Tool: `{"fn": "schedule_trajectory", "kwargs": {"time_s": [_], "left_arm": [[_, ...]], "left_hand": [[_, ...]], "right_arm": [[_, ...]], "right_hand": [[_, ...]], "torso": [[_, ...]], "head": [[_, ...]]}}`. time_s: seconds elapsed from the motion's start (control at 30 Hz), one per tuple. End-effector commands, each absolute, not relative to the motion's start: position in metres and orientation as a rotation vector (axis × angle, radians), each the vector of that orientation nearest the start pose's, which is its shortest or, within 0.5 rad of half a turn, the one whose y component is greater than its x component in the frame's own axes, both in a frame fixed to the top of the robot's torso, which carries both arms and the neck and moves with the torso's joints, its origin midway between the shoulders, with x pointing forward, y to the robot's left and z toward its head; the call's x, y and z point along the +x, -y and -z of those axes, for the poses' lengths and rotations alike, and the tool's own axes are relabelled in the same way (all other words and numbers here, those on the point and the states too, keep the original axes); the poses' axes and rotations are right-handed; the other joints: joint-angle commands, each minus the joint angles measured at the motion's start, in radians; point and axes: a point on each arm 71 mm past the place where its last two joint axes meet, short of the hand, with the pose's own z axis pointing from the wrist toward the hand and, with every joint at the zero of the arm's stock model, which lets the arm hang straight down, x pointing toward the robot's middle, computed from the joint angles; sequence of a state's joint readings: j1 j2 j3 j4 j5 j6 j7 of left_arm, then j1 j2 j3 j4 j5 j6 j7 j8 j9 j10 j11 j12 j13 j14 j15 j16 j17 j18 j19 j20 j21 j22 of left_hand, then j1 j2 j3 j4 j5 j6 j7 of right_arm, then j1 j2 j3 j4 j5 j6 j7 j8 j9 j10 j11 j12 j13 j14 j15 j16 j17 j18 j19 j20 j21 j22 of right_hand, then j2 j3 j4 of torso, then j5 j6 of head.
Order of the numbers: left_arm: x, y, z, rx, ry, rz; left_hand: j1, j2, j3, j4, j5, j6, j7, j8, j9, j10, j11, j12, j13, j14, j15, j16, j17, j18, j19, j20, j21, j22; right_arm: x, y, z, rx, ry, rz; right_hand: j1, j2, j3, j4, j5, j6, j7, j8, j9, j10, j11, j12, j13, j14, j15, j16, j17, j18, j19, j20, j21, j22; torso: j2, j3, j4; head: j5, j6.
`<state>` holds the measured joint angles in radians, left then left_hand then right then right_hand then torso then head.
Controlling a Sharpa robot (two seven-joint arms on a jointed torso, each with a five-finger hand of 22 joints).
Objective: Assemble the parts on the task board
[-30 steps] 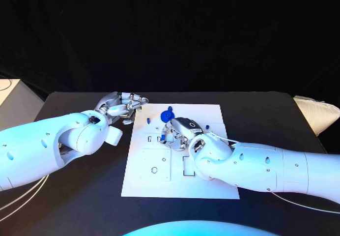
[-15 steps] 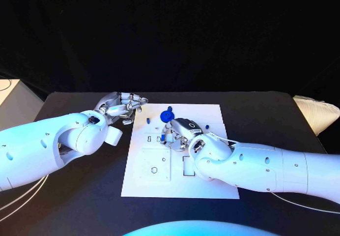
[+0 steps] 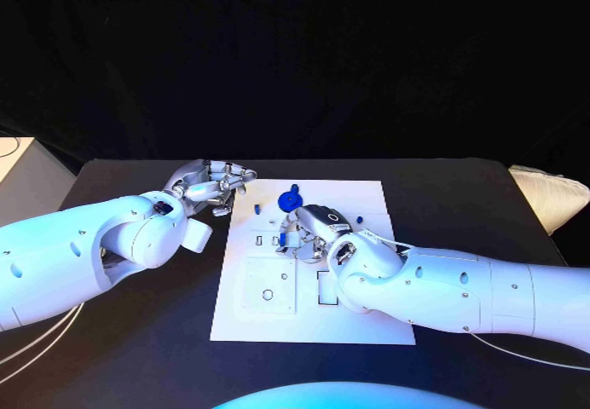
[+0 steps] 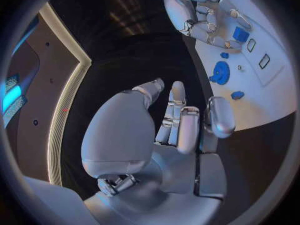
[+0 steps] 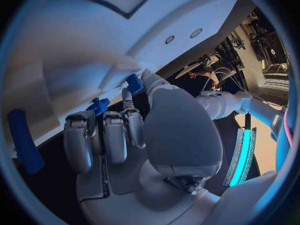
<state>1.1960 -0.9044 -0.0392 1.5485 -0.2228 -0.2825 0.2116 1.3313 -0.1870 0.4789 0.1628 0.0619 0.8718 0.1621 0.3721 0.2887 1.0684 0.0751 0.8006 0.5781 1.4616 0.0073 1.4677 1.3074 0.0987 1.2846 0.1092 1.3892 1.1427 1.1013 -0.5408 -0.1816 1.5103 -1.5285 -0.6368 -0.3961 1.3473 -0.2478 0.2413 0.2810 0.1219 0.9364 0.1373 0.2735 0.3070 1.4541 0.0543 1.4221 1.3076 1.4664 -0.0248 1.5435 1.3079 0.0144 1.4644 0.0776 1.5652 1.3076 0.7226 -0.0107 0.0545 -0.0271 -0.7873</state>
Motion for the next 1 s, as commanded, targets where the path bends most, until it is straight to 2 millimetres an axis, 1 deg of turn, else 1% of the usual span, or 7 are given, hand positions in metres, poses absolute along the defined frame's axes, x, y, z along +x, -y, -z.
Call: {"fn": "schedule_trajectory", "kwargs": {"time_s": [0.03, 0.13, 0.33, 0.47, 0.73, 0.83, 1.0], "left_arm": [[0.481, -0.225, 0.186, -0.962, -1.642, 1.392], [0.482, -0.226, 0.186, -0.957, -1.646, 1.383], [0.484, -0.226, 0.189, -0.942, -1.686, 1.331], [0.485, -0.227, 0.197, -0.915, -1.793, 1.259], [0.486, -0.231, 0.209, -0.819, -2.011, 1.09], [0.486, -0.229, 0.211, -0.766, -2.106, 1.002], [0.487, -0.213, 0.206, -0.633, -2.227, 0.903]], "left_hand": [[0.0, -0.006, -0.001, 0.007, -0.005, -0.007, -0.001, 0.004, 0.001, -0.006, 0.0, 0.002, 0.001, 0.027, 0.002, 0.007, 0.09, -0.007, 0.01, 0.001, 0.006, 0.001], [-0.001, -0.006, -0.001, 0.009, -0.005, -0.009, 0.0, 0.005, 0.002, -0.007, 0.0, 0.005, 0.002, 0.034, 0.003, 0.015, 0.103, -0.008, 0.013, 0.001, 0.008, 0.005], [-0.005, -0.011, -0.005, 0.014, -0.005, -0.013, -0.001, 0.013, 0.005, 0.0, 0.0, 0.023, 0.007, 0.053, 0.002, 0.036, 0.136, -0.014, 0.035, 0.001, 0.023, 0.035], [-0.059, -0.013, -0.035, 0.058, -0.004, 0.012, -0.013, 0.047, 0.022, 0.018, -0.008, 0.06, 0.022, 0.061, -0.003, 0.045, 0.149, -0.017, 0.049, -0.002, 0.032, 0.05], [-0.076, -0.01, -0.067, 0.096, -0.004, 0.019, -0.031, 0.11, 0.066, 0.016, -0.022, 0.11, 0.046, 0.063, -0.016, 0.046, 0.151, -0.017, 0.053, -0.014, 0.034, 0.053], [-0.052, 0.0, -0.061, 0.095, -0.002, 0.016, -0.039, 0.143, 0.095, 0.022, -0.03, 0.139, 0.072, 0.064, -0.024, 0.047, 0.152, -0.017, 0.054, -0.021, 0.033, 0.052], [-0.036, 0.0, -0.008, 0.095, -0.002, 0.0, -0.044, 0.166, 0.124, 0.018, -0.035, 0.15, 0.079, 0.064, -0.029, 0.045, 0.15, -0.017, 0.054, -0.027, 0.031, 0.05]], "right_arm": [[0.431, 0.07, 0.253, -0.028, -1.606, -0.73], [0.428, 0.07, 0.25, -0.019, -1.583, -0.748], [0.424, 0.074, 0.24, -0.004, -1.546, -0.805], [0.431, 0.08, 0.229, 0.073, -1.543, -0.91], [0.456, 0.103, 0.212, 0.338, -1.543, -1.073], [0.468, 0.118, 0.204, 0.445, -1.515, -1.095], [0.488, 0.143, 0.192, 0.586, -1.478, -1.085]], "right_hand": [[-0.004, 0.007, -0.051, 0.006, 0.005, -0.014, 0.003, -0.005, -0.003, -0.009, 0.004, -0.007, 0.134, 0.084, 0.01, -0.004, 0.172, -0.014, 0.106, 0.01, 0.006, 0.263], [0.001, 0.023, -0.133, 0.01, -0.003, -0.038, 0.009, -0.008, -0.011, -0.024, 0.01, -0.023, 0.119, 0.084, 0.015, -0.005, 0.172, -0.014, 0.106, 0.015, 0.006, 0.263], [0.012, 0.032, -0.17, 0.01, 0.002, -0.046, 0.012, -0.006, -0.015, -0.024, 0.013, -0.021, 0.118, 0.084, 0.017, -0.005, 0.173, -0.014, 0.106, 0.017, 0.006, 0.263], [0.033, 0.05, -0.167, 0.008, 0.018, -0.053, 0.014, -0.007, -0.017, -0.019, 0.014, -0.014, 0.123, 0.081, 0.018, -0.008, 0.164, -0.013, 0.104, 0.018, 0.001, 0.26], [0.067, 0.088, -0.14, 0.005, 0.069, -0.057, 0.017, 0.007, -0.018, -0.027, 0.017, -0.016, 0.118, 0.081, 0.021, -0.009, 0.163, -0.009, 0.097, 0.021, -0.014, 0.249], [0.082, 0.095, -0.118, 0.003, 0.158, -0.054, 0.016, 0.021, -0.016, -0.028, 0.015, -0.014, 0.118, 0.082, 0.019, -0.008, 0.166, -0.011, 0.101, 0.019, -0.006, 0.254], [0.083, 0.097, -0.106, 0.004, 0.174, -0.064, 0.018, 0.021, -0.018, -0.033, 0.017, -0.018, 0.114, 0.083, 0.02, -0.006, 0.172, -0.012, 0.102, 0.02, -0.005, 0.255]], "torso": [[0.0, 0.0003, 0.0002], [-0.002, 0.0004, -0.0023], [-0.007, 0.0017, -0.0071], [-0.015, 0.0025, -0.0111], [-0.033, 0.0046, -0.0176], [-0.041, 0.0059, -0.0179], [-0.051, 0.0061, -0.018]], "head": [[-0.001, 0.0], [-0.001, 0.002], [-0.001, 0.008], [-0.001, 0.011], [0.009, 0.014], [0.012, 0.011], [0.017, 0.002]]}}
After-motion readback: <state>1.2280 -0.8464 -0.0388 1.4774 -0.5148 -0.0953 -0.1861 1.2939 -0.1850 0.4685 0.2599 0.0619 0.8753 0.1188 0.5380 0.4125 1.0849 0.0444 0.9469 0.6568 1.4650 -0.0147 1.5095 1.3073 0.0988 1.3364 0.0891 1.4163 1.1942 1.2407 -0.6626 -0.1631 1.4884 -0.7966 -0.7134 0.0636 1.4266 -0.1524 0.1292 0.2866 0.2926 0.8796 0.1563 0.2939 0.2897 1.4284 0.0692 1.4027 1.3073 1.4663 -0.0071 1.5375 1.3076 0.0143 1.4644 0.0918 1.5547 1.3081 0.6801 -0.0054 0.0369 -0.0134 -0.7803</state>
